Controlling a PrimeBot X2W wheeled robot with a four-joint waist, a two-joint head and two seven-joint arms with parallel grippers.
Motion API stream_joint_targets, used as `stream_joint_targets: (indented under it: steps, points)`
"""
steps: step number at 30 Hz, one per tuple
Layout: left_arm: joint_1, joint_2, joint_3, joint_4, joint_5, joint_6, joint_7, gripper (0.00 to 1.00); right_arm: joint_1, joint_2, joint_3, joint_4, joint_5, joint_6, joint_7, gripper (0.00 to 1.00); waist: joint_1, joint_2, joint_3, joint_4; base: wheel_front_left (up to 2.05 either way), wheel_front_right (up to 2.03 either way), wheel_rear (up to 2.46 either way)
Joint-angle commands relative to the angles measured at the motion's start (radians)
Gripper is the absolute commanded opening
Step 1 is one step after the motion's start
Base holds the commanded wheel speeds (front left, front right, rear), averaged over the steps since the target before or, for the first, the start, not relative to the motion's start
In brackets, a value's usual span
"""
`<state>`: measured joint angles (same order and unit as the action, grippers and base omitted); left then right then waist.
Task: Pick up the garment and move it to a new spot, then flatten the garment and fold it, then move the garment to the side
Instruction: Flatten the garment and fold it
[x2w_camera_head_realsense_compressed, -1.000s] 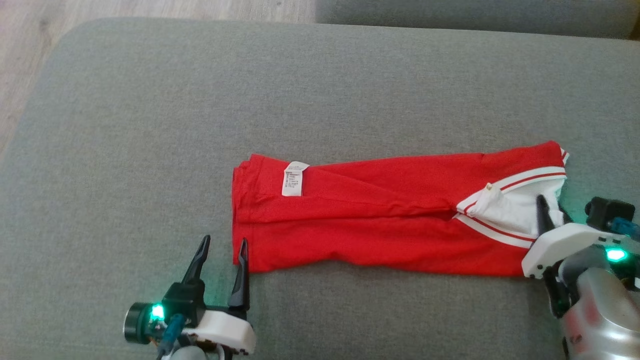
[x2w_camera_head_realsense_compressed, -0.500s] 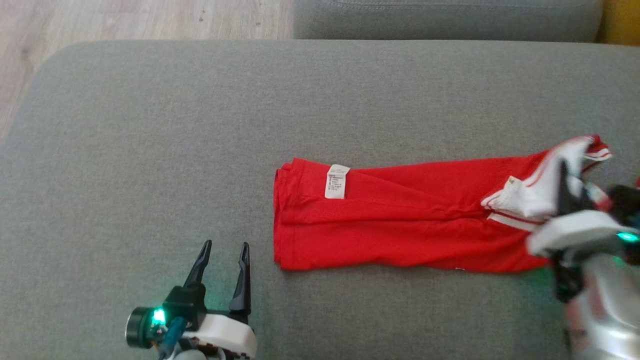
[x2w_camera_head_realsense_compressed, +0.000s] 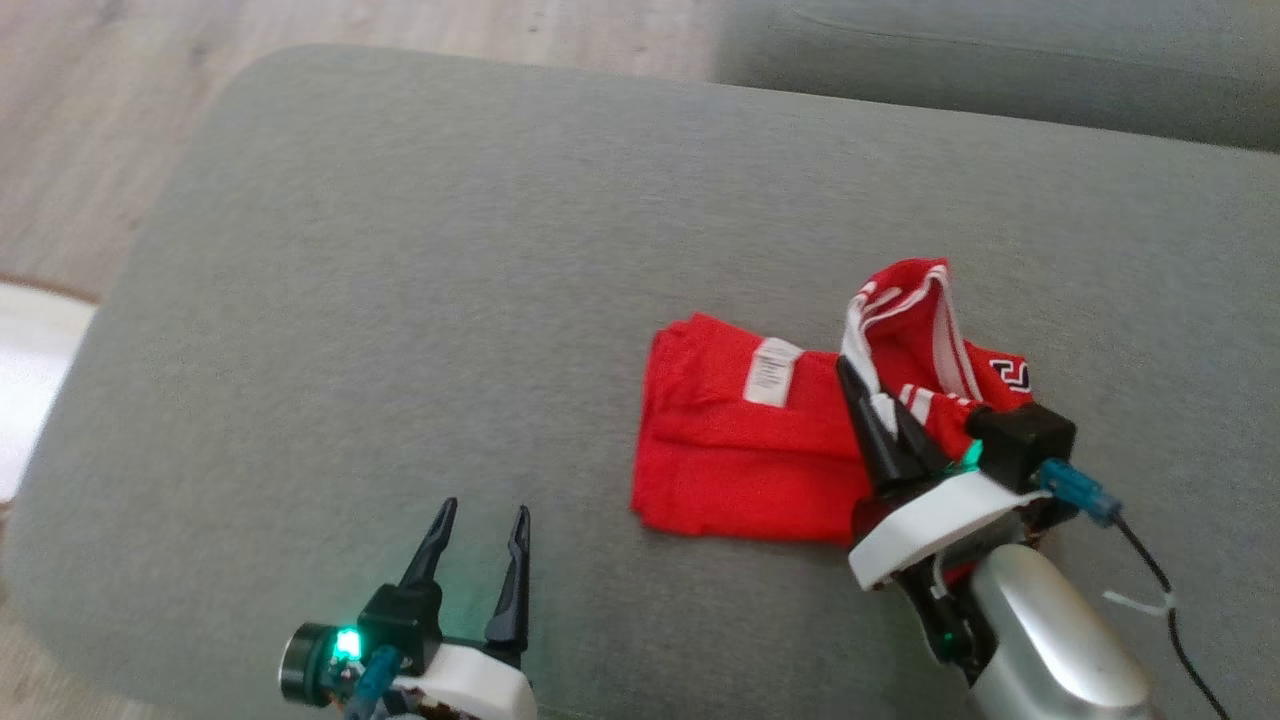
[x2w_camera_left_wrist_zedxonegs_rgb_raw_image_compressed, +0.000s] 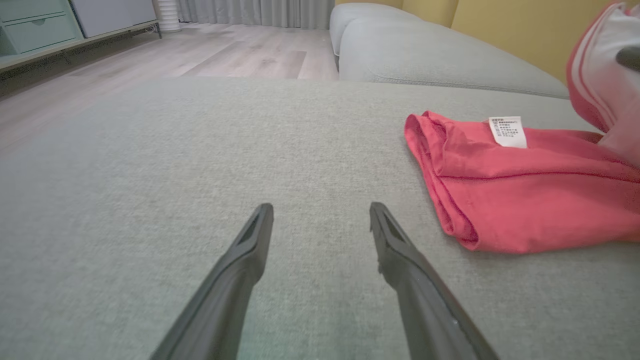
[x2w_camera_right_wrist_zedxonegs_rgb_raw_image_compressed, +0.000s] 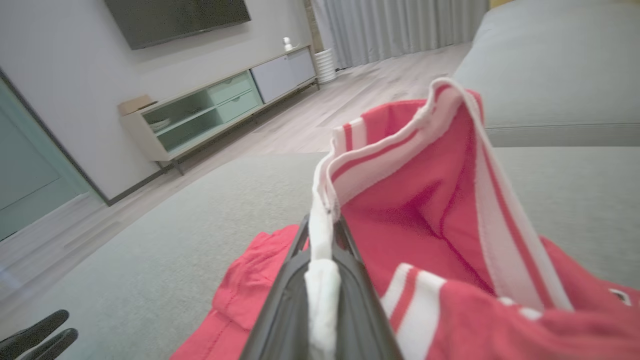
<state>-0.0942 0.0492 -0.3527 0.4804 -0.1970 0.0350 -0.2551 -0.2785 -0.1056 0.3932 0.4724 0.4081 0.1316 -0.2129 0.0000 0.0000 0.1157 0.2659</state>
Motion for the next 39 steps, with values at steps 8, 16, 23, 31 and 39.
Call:
stream_joint_targets:
  steps: [8, 16, 23, 31, 39]
  points:
    - [0.006, 0.001, 0.02, -0.015, -0.01, 0.003, -0.007, 1.0, -0.1, 0.04, 0.078, 0.044, 0.013, -0.001, -0.005, 0.98, 0.0, 0.0, 0.001, 0.152, 0.0, 0.0, 0.0]
    - [0.011, 0.001, 0.039, -0.026, -0.011, 0.009, -0.007, 1.0, -0.113, 0.051, 0.057, 0.018, 0.04, -0.001, -0.045, 1.0, 0.0, 0.0, -0.018, 0.116, 0.0, 0.0, 0.0]
    - [0.006, 0.001, 0.06, -0.044, -0.002, 0.009, -0.007, 1.0, -0.023, 0.046, -0.207, -0.062, -0.096, -0.001, -0.048, 1.0, 0.0, 0.0, -0.041, 0.02, 0.0, 0.0, 0.0]
    - [-0.006, 0.001, 0.094, -0.055, 0.01, 0.013, -0.007, 1.0, 0.106, 0.053, -0.425, -0.093, -0.252, -0.001, -0.049, 1.0, 0.0, 0.0, -0.059, -0.091, 0.0, 0.0, 0.0]
    - [0.031, 0.001, 0.128, -0.064, 0.022, 0.017, -0.007, 1.0, 0.188, 0.055, -0.442, -0.05, -0.294, -0.001, -0.049, 1.0, 0.0, 0.0, -0.083, -0.153, 0.0, 0.0, 0.0]
